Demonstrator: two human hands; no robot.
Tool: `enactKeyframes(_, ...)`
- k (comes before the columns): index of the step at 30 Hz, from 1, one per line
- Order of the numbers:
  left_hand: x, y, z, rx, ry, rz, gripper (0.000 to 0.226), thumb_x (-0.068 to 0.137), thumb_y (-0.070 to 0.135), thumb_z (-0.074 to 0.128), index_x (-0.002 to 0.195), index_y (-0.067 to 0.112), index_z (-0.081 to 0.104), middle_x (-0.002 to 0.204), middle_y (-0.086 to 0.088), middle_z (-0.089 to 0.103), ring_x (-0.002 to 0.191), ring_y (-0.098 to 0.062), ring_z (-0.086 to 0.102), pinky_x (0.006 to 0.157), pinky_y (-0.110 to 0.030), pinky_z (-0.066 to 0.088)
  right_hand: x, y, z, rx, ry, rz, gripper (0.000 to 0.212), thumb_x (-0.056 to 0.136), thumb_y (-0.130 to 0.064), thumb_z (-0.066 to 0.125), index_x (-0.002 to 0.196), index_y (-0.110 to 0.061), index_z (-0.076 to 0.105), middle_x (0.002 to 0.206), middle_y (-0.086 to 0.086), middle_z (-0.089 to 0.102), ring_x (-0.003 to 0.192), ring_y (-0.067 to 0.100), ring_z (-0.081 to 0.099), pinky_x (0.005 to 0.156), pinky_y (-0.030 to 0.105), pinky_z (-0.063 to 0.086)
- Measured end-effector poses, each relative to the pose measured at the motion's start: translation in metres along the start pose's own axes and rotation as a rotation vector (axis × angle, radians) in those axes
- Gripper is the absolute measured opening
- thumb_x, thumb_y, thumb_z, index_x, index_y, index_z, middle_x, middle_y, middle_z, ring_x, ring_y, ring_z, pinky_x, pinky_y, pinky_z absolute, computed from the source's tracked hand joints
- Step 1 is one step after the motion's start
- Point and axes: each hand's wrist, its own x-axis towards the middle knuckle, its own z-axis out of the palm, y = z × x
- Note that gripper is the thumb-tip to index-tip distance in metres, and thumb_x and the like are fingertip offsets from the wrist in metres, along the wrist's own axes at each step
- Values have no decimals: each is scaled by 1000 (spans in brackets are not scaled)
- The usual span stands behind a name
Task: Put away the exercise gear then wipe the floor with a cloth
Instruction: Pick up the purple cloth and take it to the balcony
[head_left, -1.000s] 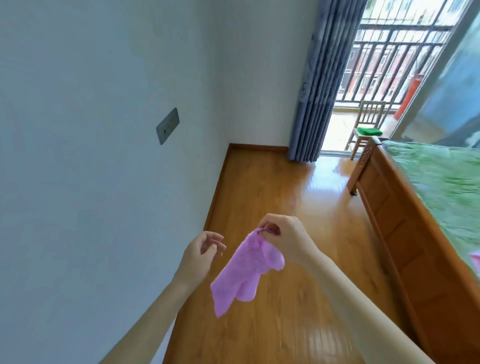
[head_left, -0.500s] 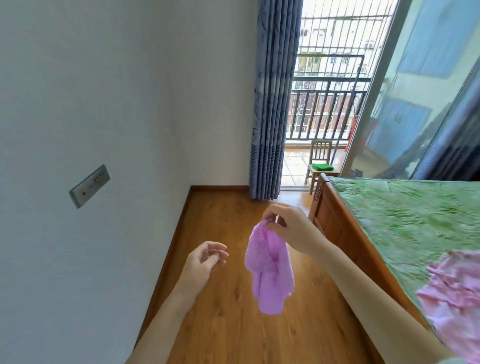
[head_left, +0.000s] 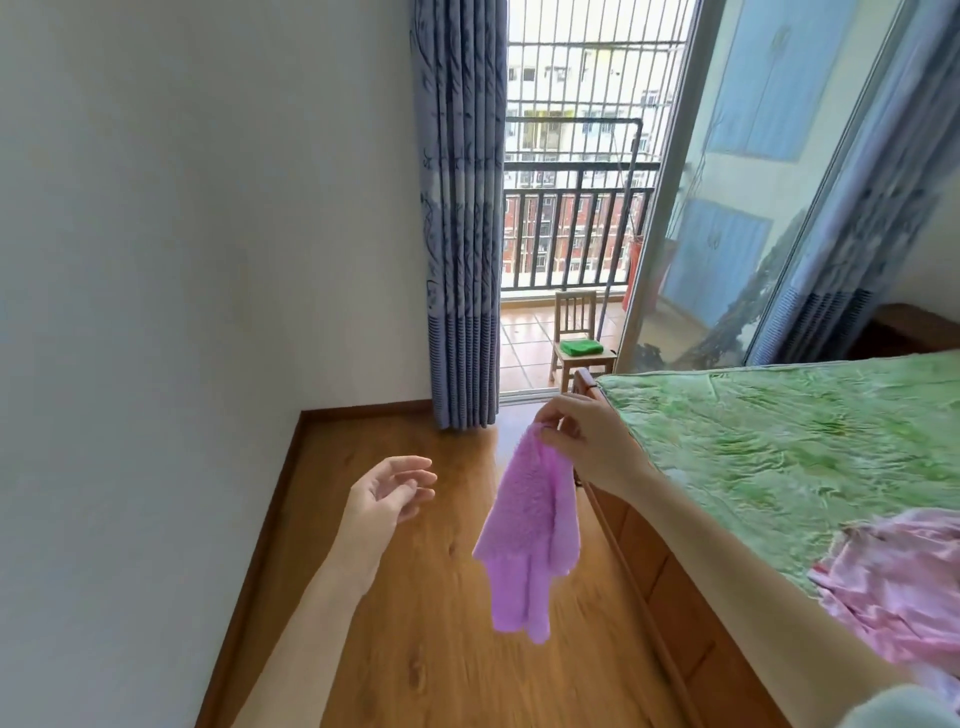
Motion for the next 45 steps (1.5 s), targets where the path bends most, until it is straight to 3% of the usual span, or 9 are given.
enactKeyframes(9, 200, 29, 50, -95, -160, 6, 14, 93, 10, 49, 100, 17, 60, 99, -5, 66, 91, -21, 64, 69, -14, 53, 124, 106, -22, -23, 97, 59, 10, 81, 1, 65, 87, -7, 69, 77, -5, 60, 69, -5, 55, 61, 5, 41)
enactKeyframes(16, 327, 32, 107, -102, -246, -31, 14, 94, 15, 47, 99, 18, 59, 99, -6, 66, 93, -21, 64, 72, -16, 53, 225, 190, -39, -30, 112, 61, 13, 81, 4, 62, 88, -5, 68, 77, -14, 55, 71, -6, 55, 60, 5, 41)
enactKeyframes(22, 442, 28, 158, -185, -178, -102, 14, 95, 16, 48, 100, 15, 61, 99, -9, 66, 93, -21, 64, 85, -29, 50, 313, 282, -59, -63, 58, 26, 13, 82, 4, 62, 89, -4, 69, 76, -17, 54, 63, -2, 54, 60, 5, 41)
enactKeyframes(27, 513, 38, 205, -341, -101, -169, 22, 98, 18, 39, 107, 10, 57, 99, -9, 63, 91, -22, 60, 80, -29, 48, 379, 353, -88, -29, 39, 24, 14, 81, 4, 63, 88, -7, 70, 73, -16, 57, 61, -4, 56, 59, 5, 42)
enactKeyframes(32, 579, 49, 236, -379, -30, -177, 23, 98, 19, 38, 101, 12, 60, 98, -9, 64, 93, -24, 60, 92, -38, 43, 448, 407, -119, -6, 42, 7, 14, 82, 2, 64, 88, -9, 70, 74, -19, 57, 62, -4, 57, 61, 5, 44)
enactKeyframes(36, 631, 48, 252, -390, -16, -193, 24, 97, 20, 38, 100, 13, 61, 95, -8, 65, 90, -23, 61, 89, -36, 45, 492, 447, -116, 34, 8, 34, 18, 83, 0, 63, 90, -15, 69, 77, -18, 58, 68, 3, 58, 65, 11, 50)
enactKeyframes(40, 698, 41, 260, -434, -15, -207, 27, 96, 21, 38, 98, 11, 64, 89, -7, 68, 85, -22, 62, 80, -32, 46, 543, 493, -104, 211, 7, 117, 34, 82, 3, 64, 76, -31, 63, 70, -15, 64, 65, 5, 58, 62, 19, 50)
enactKeyframes(43, 756, 36, 265, -462, -29, -216, 33, 97, 25, 36, 98, 8, 64, 85, -7, 70, 81, -22, 62, 75, -32, 46, 588, 518, -97, 355, 50, 172, 32, 82, 4, 64, 74, -27, 65, 67, -12, 63, 60, -2, 56, 58, 13, 47)
enactKeyframes(45, 796, 34, 269, -459, -47, -204, 35, 97, 27, 35, 98, 7, 64, 83, -7, 70, 76, -20, 64, 72, -30, 48, 621, 532, -95, 379, 35, 169, 28, 82, 4, 64, 75, -23, 66, 72, -5, 61, 65, 7, 56, 59, 13, 47)
